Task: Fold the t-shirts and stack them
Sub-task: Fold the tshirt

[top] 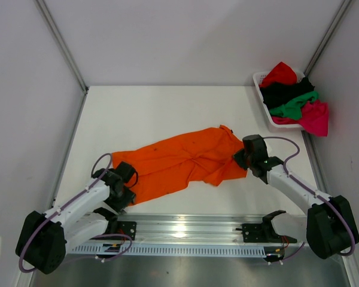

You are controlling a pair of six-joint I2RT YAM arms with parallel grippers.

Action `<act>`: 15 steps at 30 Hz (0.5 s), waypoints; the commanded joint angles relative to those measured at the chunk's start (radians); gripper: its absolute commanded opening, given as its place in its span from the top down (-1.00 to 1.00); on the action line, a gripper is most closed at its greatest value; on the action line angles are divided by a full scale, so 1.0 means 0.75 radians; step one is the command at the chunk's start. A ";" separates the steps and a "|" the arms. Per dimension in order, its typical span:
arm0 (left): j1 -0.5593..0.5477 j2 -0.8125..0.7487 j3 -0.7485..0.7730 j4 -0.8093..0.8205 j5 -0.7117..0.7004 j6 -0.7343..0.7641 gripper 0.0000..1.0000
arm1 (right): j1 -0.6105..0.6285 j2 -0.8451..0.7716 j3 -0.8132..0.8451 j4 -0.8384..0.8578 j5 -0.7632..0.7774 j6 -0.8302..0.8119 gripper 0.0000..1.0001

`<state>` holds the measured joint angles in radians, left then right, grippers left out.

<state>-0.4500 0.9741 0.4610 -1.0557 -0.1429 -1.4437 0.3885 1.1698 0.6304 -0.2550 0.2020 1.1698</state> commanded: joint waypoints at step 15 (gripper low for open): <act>-0.030 -0.188 -0.079 0.101 -0.092 -0.141 0.00 | -0.003 -0.048 -0.020 0.005 -0.014 -0.005 1.00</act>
<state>-0.4614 0.8619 0.4229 -1.0084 -0.1707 -1.4937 0.3885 1.1496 0.6193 -0.2588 0.1989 1.1694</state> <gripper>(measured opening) 0.503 0.006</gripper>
